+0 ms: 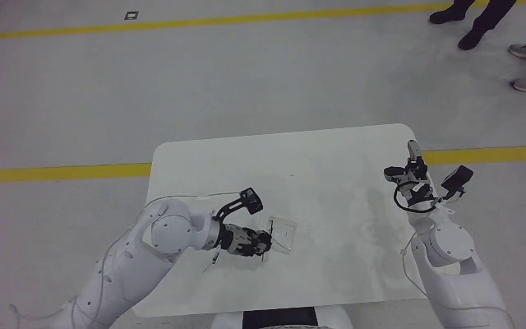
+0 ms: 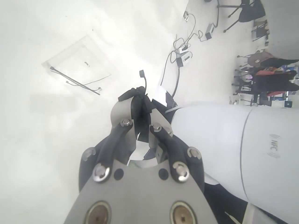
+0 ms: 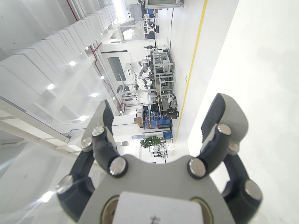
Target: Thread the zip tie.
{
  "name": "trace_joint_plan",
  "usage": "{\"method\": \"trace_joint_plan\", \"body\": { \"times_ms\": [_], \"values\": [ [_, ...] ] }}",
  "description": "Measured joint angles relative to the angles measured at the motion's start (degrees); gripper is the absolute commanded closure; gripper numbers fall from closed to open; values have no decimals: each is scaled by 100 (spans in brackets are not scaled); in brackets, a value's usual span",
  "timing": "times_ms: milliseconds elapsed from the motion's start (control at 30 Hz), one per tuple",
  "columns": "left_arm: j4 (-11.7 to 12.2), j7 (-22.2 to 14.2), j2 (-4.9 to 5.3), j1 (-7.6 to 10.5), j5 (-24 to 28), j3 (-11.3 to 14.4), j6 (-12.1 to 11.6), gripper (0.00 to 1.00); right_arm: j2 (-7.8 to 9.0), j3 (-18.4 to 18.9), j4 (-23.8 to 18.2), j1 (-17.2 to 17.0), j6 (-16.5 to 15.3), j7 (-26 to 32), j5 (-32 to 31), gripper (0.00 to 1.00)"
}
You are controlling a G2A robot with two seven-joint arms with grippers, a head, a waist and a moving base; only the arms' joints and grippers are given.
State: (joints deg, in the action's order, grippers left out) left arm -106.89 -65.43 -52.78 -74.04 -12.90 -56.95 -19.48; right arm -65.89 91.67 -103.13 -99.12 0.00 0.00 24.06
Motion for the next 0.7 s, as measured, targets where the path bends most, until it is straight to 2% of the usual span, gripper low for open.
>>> {"method": "trace_joint_plan", "body": {
  "times_ms": [167, 367, 467, 600, 700],
  "values": [
    [-122, -93, 184, -271, 519, -459, 0, 100, 0, 0, 0, 0, 0, 0, 0, 0],
    [-141, -277, 346, -506, 1061, -837, 0, 100, 0, 0, 0, 0, 0, 0, 0, 0],
    [-181, -405, 393, -585, 1230, -932, 0, 100, 0, 0, 0, 0, 0, 0, 0, 0],
    [-183, -408, 394, -587, 1226, -933, 0, 100, 0, -3, 0, 3, -1, 5, -13, 0],
    [-182, -407, 394, -586, 1225, -932, 0, 100, -1, -109, -54, -1, -67, 166, -320, 0]
  ]
}}
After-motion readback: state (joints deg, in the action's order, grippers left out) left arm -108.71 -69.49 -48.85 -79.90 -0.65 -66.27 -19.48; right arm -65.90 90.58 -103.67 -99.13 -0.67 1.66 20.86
